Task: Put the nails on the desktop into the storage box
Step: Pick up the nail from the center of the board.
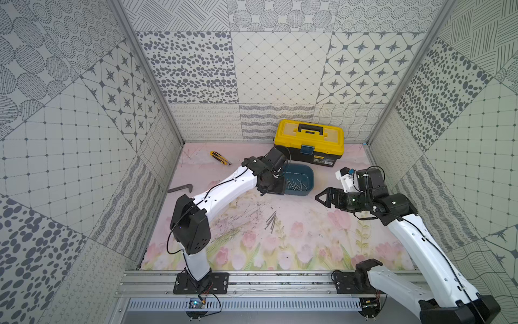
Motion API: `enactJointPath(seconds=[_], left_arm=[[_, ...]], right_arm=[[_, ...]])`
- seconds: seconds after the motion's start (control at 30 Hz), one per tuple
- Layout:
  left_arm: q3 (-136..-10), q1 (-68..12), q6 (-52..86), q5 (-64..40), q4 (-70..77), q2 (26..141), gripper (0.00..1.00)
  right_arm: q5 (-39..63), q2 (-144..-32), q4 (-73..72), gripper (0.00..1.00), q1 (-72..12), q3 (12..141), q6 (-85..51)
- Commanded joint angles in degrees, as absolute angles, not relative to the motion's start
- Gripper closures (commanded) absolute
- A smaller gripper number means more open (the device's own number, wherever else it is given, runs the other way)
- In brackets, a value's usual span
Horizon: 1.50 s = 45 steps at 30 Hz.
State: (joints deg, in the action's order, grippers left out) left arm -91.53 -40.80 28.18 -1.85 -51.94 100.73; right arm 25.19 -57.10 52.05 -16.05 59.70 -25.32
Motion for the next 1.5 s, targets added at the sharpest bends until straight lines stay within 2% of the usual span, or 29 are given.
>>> enactJointPath(seconds=[0.0, 0.23, 0.47, 0.97, 1.47], left_arm=[[-79.43, -46.01, 30.57, 3.03, -55.80, 93.78, 0.43], [-70.45, -55.09, 37.46, 2.74, -53.01, 94.53, 0.47], [-70.00, -59.63, 38.76, 2.82, -52.02, 99.58, 0.48], [-72.65, -59.22, 37.81, 2.55, -47.55, 108.07, 0.50], [-74.31, -54.52, 33.72, 2.15, -47.09, 110.77, 0.51]], right_arm=[[27.32, -57.45, 47.27, 0.03, -16.31, 58.53, -25.91], [28.94, -57.97, 46.24, 0.03, -16.52, 57.43, -26.46], [29.42, -56.15, 46.23, 0.03, -16.60, 55.17, -27.82], [30.35, -53.17, 46.30, 0.03, -16.59, 53.07, -30.33], [29.85, -52.87, 46.58, 0.03, -16.61, 53.05, -31.03]])
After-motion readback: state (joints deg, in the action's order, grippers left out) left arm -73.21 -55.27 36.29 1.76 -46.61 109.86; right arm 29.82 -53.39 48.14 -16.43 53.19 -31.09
